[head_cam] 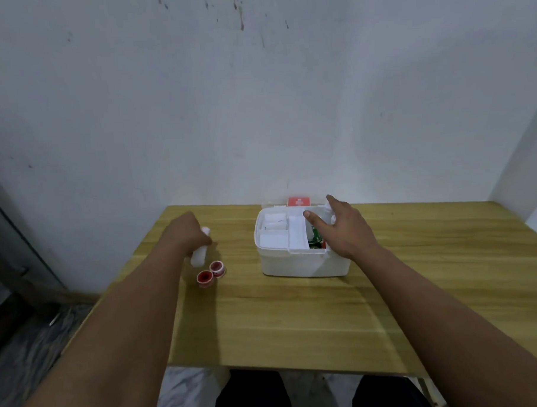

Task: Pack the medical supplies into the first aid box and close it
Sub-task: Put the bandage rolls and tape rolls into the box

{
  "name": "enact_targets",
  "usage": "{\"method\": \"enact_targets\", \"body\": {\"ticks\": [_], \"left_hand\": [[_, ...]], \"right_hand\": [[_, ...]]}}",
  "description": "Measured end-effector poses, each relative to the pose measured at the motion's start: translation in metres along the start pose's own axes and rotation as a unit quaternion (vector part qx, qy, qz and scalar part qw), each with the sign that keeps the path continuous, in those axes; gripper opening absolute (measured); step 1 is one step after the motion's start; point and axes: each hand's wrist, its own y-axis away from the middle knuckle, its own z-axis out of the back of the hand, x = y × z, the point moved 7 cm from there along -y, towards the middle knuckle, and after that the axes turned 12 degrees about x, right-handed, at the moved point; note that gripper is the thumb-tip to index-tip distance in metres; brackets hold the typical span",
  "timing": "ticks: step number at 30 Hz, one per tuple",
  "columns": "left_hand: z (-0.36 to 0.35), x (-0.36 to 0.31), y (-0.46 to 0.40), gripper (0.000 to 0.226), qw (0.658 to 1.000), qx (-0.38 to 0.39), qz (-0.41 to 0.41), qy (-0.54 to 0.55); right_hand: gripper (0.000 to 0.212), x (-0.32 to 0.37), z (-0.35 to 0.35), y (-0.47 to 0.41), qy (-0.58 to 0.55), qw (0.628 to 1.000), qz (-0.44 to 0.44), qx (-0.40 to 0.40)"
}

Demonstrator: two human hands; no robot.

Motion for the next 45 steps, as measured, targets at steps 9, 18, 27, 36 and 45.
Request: {"method": "enact_targets", "body": {"ticks": [9, 18, 27, 36, 45], "left_hand": [[0.014, -0.16, 0.027, 0.038, 0.978, -0.056, -0.199, 0.032], [-0.062, -0.212, 0.032, 0.037, 0.965, 0.001, -0.226, -0.136], [-0.036, -0.194, 0.043, 0.022, 0.963, -0.067, -0.253, -0.066], [0.0, -0.081, 0.038, 0.031, 0.986, 0.022, -0.09, -0.135], [-0.059, -0.003, 0.068, 0.049, 0.975, 0.026, -0.076, -0.209]], "right_hand": [[0.086, 0.0, 0.0, 0.0, -0.001, 1.0, 0.014, 0.0], [0.085, -0.001, -0.001, -0.001, -0.013, 1.0, 0.015, -0.002], [0.085, -0.001, -0.001, -0.001, -0.01, 1.0, 0.017, -0.003], [0.085, -0.001, 0.0, -0.002, -0.001, 1.0, 0.013, 0.0], [0.088, 0.0, 0.0, -0.001, 0.003, 1.0, 0.006, 0.007]]}}
